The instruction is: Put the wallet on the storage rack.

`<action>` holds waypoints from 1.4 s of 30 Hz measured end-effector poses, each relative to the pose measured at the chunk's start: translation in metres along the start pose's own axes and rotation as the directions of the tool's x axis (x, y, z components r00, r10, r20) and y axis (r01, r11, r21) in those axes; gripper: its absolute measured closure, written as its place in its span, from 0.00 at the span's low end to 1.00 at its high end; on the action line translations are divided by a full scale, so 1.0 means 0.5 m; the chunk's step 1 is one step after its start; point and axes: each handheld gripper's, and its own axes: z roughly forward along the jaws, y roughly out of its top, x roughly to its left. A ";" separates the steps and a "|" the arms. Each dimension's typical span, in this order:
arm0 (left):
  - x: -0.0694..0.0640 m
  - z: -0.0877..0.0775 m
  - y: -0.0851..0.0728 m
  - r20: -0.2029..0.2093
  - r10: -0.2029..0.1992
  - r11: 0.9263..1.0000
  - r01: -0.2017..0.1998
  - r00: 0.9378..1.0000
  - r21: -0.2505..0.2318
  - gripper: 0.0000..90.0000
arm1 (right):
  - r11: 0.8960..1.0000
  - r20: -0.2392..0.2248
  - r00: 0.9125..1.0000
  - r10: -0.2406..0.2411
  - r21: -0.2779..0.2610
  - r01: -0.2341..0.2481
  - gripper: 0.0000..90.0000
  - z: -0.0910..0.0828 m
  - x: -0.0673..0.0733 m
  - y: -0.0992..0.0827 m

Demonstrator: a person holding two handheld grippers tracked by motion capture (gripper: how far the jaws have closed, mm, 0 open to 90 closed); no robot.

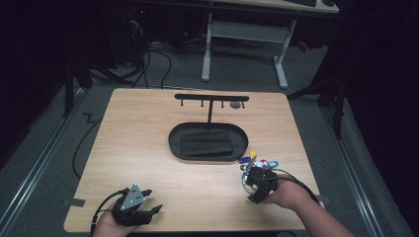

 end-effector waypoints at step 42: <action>0.014 0.005 -0.003 0.020 -0.039 0.999 0.039 0.999 -0.011 0.41 | 0.995 0.057 0.995 -0.080 -0.058 0.083 0.97 -0.095 0.009 0.024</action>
